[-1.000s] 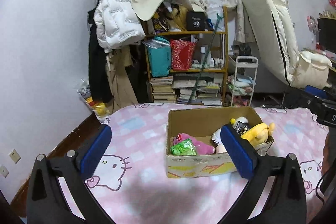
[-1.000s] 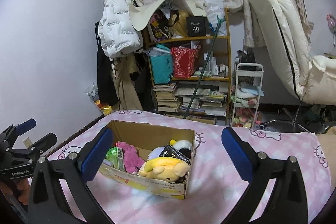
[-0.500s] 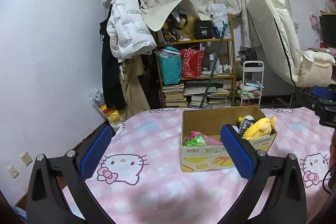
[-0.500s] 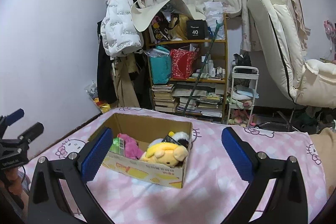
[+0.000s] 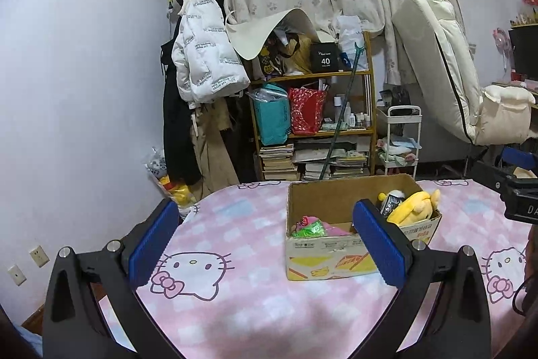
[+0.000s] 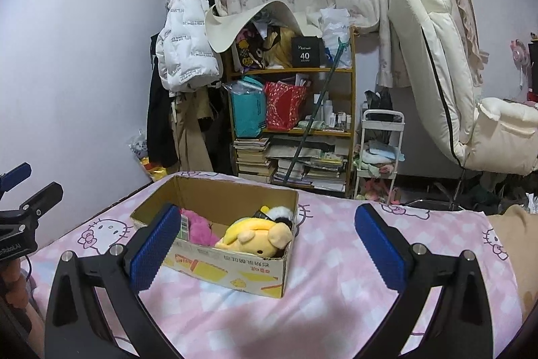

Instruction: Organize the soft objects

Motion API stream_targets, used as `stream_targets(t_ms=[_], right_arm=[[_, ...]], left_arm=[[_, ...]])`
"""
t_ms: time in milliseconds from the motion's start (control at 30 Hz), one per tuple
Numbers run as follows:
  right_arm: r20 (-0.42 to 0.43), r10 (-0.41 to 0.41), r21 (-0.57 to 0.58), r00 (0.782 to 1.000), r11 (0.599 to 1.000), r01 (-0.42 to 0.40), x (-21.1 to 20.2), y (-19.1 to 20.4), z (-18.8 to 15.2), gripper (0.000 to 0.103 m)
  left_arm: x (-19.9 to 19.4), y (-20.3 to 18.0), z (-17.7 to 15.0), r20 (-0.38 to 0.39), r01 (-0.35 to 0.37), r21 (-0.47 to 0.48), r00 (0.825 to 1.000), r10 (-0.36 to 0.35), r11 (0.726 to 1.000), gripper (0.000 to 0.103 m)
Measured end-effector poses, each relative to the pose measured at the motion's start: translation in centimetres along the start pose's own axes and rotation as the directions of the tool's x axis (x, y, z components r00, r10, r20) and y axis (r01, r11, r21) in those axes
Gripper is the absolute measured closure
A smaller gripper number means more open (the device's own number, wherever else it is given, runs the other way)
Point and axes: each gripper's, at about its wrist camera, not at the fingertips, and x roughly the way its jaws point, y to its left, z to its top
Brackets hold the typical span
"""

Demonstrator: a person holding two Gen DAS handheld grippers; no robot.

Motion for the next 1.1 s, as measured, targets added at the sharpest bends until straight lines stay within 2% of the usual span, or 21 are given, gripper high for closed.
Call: stream_targets(t_ms=[300,1100], right_arm=[[-0.025,-0.006,0.014,1.000,1.000,0.006,0.8,-0.5,-0.5,0.000],[-0.029,-0.028,0.024,0.999,0.999,0.028,1.2,-1.0,-0.7,0.000]], left_arm=[[1.1,-0.3,-0.4,-0.029,-0.026,0.028,0.999,0.027,0.999,0.001],[1.8,0.1,-0.9,-0.054,-0.008,0.026,0.999,0.010,1.000,0.001]])
